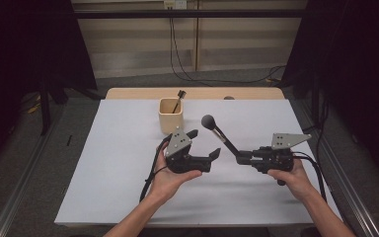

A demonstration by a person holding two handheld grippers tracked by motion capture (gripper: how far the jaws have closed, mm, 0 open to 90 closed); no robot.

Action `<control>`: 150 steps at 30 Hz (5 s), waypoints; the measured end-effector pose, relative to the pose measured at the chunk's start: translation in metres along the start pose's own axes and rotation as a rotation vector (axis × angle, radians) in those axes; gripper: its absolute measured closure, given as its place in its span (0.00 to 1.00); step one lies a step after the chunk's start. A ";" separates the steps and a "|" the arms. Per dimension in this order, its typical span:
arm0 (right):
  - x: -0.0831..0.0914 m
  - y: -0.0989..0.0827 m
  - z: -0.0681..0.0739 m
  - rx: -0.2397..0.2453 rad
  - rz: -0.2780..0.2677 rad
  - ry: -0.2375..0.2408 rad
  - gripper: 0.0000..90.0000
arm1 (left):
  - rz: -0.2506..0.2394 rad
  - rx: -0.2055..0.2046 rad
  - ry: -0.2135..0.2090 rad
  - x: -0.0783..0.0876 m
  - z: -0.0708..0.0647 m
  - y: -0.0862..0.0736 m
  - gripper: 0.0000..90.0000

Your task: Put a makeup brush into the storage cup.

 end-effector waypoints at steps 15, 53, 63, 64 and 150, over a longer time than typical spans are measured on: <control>-0.004 -0.002 0.001 0.002 0.006 0.004 0.85 | -0.008 0.040 -0.049 -0.021 -0.004 0.002 0.27; -0.022 -0.009 0.011 -0.001 -0.015 -0.013 0.85 | -0.045 0.150 -0.157 -0.014 -0.001 0.011 0.72; -0.030 -0.009 0.014 0.009 -0.019 -0.052 0.84 | -0.048 0.140 -0.186 -0.010 -0.006 0.015 0.77; -0.030 -0.009 0.014 0.015 -0.020 -0.058 0.83 | -0.046 0.137 -0.187 -0.010 -0.006 0.016 0.78; 0.047 -0.050 0.027 -0.125 -0.201 -0.651 0.00 | 0.006 0.116 0.205 0.080 0.145 0.083 0.78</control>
Point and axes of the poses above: each handheld gripper's, and its own axes: x roughly backward along the jaws, y roughly out of its top, z roughly to its left, the point moved 4 cm from there along -x, roughly forward along the jaws, and after that the axes turned 1 degree about x, right-handed, at the moved point
